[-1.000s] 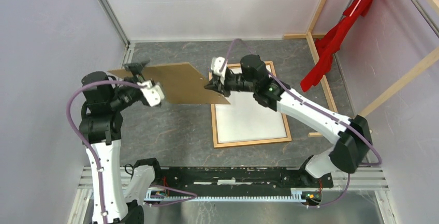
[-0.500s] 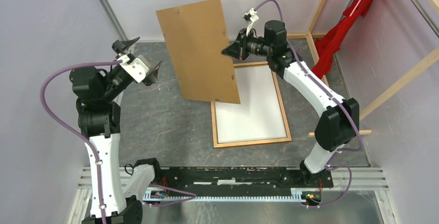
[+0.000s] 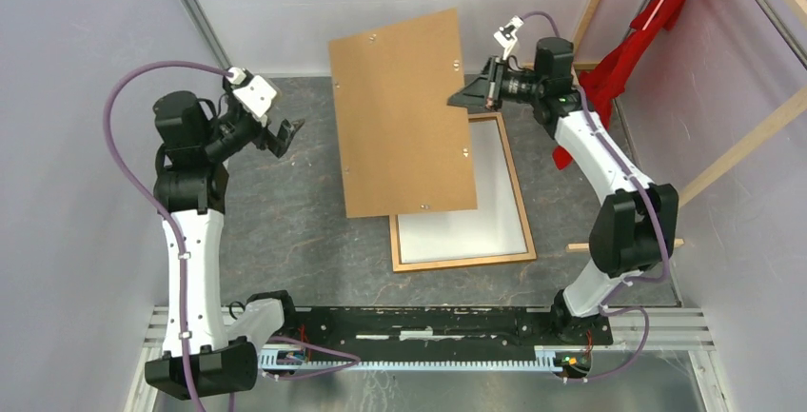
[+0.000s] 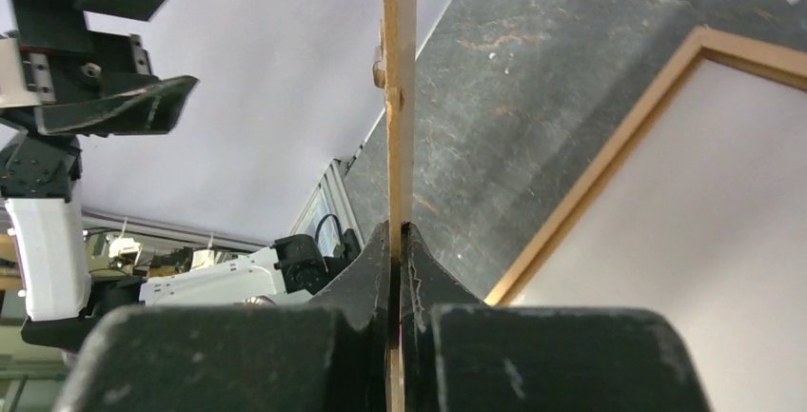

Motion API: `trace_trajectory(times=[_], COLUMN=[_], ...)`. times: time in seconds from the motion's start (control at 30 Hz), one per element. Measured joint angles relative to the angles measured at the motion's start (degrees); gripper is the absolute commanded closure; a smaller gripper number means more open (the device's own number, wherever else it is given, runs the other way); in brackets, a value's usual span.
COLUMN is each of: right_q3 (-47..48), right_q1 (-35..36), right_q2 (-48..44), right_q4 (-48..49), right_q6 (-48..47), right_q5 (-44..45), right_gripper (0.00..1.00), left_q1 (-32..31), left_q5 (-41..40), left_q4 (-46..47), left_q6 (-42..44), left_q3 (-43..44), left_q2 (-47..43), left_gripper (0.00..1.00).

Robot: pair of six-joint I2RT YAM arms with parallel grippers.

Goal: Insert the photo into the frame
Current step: Turn over the photo frame item on the photo frame.

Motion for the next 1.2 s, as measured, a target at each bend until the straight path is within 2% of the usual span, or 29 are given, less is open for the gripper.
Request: trace_trajectory(times=[0.27,0.37,0.5,0.77,1.2], right_q3=[-8.1,-8.3,-8.7,-11.6,-18.5], right_q1=[-8.5,-11.1,-14.0,-16.7,-17.1], right_q2=[-7.8,-8.7,-9.4,-11.8,-14.7], right_q4=[-13.1,-20.3,-24.5,-27.2,-24.8], right_q6=[-9.6,-15.7,-19.5,-22.9,-20.5], right_q5=[-0.9,-0.3,-0.2,-0.5,-1.4], right_gripper=[1.0,1.0,1.0,1.0,1.0], left_q1=[0.0,0.0,0.0,-3.2,-6.9], left_q5=[0.0,0.1,0.7,2.0,2.0], left_q4=[-3.7,-4.2,-4.2,-4.2,-3.9], left_q6=[3.5,4.6,6.0,8.3,10.1], left_q3=[-13.1,-16.8,-19.5,-22.1,-24.7], left_q2=[-0.4,0.9,2.0,1.8,3.4], left_gripper=[0.0,0.0,0.0,0.0,0.0])
